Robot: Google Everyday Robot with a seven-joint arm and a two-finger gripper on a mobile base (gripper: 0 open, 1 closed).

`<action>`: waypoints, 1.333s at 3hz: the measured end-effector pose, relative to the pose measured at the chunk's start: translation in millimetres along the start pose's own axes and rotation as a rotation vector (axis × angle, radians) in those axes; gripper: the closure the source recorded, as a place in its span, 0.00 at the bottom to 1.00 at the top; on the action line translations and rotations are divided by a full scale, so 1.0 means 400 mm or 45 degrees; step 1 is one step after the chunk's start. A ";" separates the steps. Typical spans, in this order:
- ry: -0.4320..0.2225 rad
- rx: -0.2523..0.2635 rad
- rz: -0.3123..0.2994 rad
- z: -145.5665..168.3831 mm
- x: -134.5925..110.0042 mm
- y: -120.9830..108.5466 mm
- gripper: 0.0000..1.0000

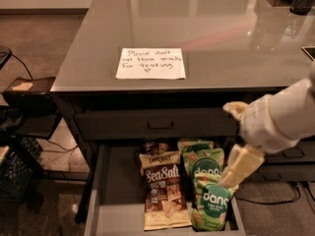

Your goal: Pick brown chip bag from middle drawer and place on counter

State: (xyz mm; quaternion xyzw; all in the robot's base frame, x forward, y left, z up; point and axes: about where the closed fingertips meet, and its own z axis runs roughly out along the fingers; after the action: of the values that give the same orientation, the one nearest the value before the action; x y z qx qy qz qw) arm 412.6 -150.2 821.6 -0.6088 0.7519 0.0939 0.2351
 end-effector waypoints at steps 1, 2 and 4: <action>-0.093 -0.090 0.030 0.155 0.030 0.048 0.00; -0.093 -0.090 0.029 0.155 0.030 0.048 0.00; -0.224 -0.051 -0.170 0.508 0.040 0.070 0.00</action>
Offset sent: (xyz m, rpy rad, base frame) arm -0.0047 0.0169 -0.0476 0.0681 0.0403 0.0200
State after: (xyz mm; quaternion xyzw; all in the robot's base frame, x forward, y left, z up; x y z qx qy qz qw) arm 432.1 -70.6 633.0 -0.6515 0.6841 0.1461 0.2935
